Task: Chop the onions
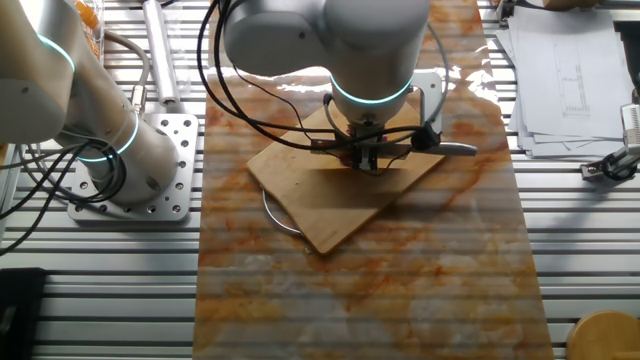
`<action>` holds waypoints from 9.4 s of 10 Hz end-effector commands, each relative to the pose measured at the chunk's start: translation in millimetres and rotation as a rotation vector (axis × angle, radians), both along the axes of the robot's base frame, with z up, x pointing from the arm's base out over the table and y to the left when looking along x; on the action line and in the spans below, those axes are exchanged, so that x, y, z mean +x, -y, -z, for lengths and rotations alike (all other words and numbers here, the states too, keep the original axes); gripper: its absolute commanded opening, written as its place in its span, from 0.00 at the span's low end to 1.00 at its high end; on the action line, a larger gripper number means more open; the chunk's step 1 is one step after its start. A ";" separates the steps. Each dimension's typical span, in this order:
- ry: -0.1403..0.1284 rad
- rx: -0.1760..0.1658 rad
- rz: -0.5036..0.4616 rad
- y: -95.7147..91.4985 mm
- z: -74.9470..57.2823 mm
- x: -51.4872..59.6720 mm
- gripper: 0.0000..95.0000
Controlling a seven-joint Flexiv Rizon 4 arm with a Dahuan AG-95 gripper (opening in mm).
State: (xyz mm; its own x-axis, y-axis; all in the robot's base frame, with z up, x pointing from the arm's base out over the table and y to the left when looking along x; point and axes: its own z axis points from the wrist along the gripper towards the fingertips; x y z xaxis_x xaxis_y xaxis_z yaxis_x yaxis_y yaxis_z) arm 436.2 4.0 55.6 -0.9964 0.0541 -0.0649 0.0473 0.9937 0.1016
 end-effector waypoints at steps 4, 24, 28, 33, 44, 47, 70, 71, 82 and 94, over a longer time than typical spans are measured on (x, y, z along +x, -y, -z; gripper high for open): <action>0.002 -0.018 0.001 -1.0 6.3 -0.4 0.00; 0.080 -0.059 -0.022 1.7 36.1 -3.0 0.00; 0.082 -0.068 -0.055 0.9 63.7 0.0 0.00; 0.063 -0.059 -0.082 2.4 57.7 -0.2 0.00; -0.020 -0.026 -0.160 -19.4 -25.5 32.4 0.00; -0.064 0.003 -0.187 -40.0 -43.5 33.7 0.00; -0.233 0.049 -0.325 -130.6 -97.9 -8.2 0.00; -0.238 0.039 -0.248 -140.5 -103.3 1.7 0.00; -0.207 0.034 -0.143 -226.6 -111.6 40.0 0.00; -0.177 -0.090 -0.487 -143.7 -104.2 8.6 0.00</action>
State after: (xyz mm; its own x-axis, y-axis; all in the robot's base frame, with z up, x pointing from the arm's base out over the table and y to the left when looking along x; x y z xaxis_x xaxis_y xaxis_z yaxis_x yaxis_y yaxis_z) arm 446.3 154.6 159.2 -0.9088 -0.3982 0.1247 -0.3954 0.9173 0.0475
